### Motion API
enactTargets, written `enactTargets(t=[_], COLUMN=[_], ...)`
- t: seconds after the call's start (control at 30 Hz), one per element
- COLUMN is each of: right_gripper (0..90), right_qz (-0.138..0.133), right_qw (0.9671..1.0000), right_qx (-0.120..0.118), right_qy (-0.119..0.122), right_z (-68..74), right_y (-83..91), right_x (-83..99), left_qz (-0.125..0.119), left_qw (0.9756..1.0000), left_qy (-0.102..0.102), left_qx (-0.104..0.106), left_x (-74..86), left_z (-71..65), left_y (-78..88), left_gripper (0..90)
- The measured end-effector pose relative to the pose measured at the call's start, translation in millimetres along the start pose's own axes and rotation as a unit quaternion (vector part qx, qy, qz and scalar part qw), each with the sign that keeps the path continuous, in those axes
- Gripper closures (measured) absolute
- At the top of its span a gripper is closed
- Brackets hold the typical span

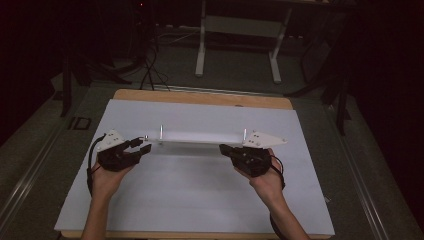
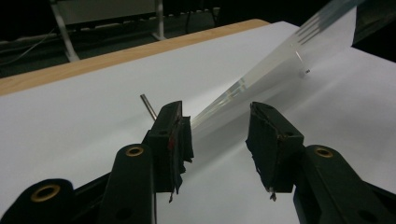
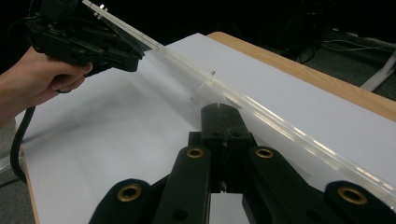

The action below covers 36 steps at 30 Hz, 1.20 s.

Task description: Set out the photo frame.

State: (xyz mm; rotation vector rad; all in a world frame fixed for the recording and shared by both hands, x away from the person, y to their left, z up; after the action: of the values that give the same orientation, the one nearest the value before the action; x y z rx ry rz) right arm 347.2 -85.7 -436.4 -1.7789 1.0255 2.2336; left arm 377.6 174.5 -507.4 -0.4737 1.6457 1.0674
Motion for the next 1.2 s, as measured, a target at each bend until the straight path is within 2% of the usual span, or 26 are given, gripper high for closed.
enactTargets(t=[0.33,0.47,0.77,0.93,1.07,1.2], right_gripper=[90.0,90.0,90.0,90.0,90.0,90.0], right_qz=[-0.003,-0.005,-0.008,-0.007,-0.006,-0.01], right_qw=[1.0,1.0,0.9999,0.9999,0.9999,0.9999], right_qx=[0.003,0.004,0.007,0.009,0.009,0.012], right_qy=[-0.001,-0.003,-0.004,-0.002,-0.002,-0.004], right_z=[-3.5,-4.8,-8.6,-9.9,-9.9,-11.5], right_y=[1.9,2.8,4.2,4.7,3.4,2.6], right_x=[-3.2,-4.3,-7.9,-9.0,-9.0,-10.7], left_qz=[-0.008,-0.012,-0.019,-0.021,-0.025,-0.028], left_qw=[0.9998,0.9993,0.9981,0.9976,0.9977,0.9982], left_qy=[-0.02,-0.033,-0.045,-0.049,-0.052,-0.048], left_qx=[-0.001,-0.014,-0.038,-0.044,-0.036,-0.024], left_x=[-8.3,-11.6,-16.0,-17.9,-21.4,-22.8], left_z=[-10.9,-16.0,-16.1,-14.3,-16.2,-20.1], left_y=[-17.5,-24.4,-31.7,-33.0,-36.0,-38.0], left_gripper=[47.5,42.9,38.9,32.1,27.7,30.6])
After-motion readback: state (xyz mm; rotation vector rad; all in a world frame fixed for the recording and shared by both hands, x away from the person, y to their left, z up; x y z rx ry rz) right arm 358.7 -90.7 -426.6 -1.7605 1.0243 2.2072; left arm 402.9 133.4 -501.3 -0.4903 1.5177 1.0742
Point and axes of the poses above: each handheld gripper's, and its own axes: y roughly backward along the jaws, x roughly out of its underside, z roughly to its left, the point moved 10 cm from there along -y, roughly forward along the jaws, and after that the axes turned 4 degrees about -x, right-handed, at the moved point
